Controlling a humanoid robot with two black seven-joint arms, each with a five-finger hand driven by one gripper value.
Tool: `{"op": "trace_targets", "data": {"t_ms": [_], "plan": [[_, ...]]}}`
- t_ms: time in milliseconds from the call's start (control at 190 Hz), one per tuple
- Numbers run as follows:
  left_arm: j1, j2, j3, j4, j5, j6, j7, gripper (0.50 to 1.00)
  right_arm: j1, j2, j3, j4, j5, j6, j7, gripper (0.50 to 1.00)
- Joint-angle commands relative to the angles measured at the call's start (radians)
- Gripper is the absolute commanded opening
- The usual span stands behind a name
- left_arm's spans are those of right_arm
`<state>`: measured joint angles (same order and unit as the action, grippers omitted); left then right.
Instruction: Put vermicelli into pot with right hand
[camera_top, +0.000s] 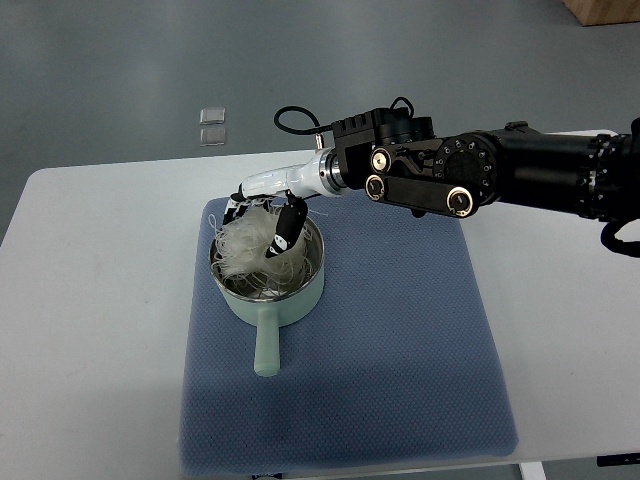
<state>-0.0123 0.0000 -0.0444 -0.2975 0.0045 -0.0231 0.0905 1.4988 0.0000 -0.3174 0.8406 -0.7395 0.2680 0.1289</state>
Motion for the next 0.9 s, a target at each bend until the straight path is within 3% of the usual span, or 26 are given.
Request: {"op": "trace_targets", "data": {"t_ms": [0, 357, 468, 673, 762, 893], "plan": [[0.0, 0.0, 0.0, 0.0, 0.0, 0.0, 0.0, 1.0, -0.002, 0.0, 0.003, 0.002, 0.002, 0.005, 0.0, 0.913], [0.0, 0.0, 0.0, 0.001, 0.0, 0.0, 0.0, 1.0, -0.032, -0.02, 0.297, 0.0, 0.005, -0.006, 0.003, 0.921], [0.0, 0.0, 0.0, 0.0, 0.0, 0.0, 0.0, 1.0, -0.161, -0.104, 0.504, 0.0, 0.011, -0.007, 0.005, 0.921], [0.0, 0.0, 0.001, 0.0, 0.0, -0.001, 0.0, 1.0, -0.428, -0.156, 0.897, -0.009, 0.124, -0.041, 0.031, 0.921], [0.0, 0.0, 0.001, 0.0, 0.0, 0.0, 0.0, 1.0, -0.557, -0.144, 1.087, -0.011, 0.175, -0.092, 0.074, 0.921], [0.0, 0.0, 0.001, -0.002, 0.0, 0.0, 0.0, 1.0, -0.7, -0.135, 1.296, -0.014, 0.285, -0.099, 0.136, 0.921]]}}
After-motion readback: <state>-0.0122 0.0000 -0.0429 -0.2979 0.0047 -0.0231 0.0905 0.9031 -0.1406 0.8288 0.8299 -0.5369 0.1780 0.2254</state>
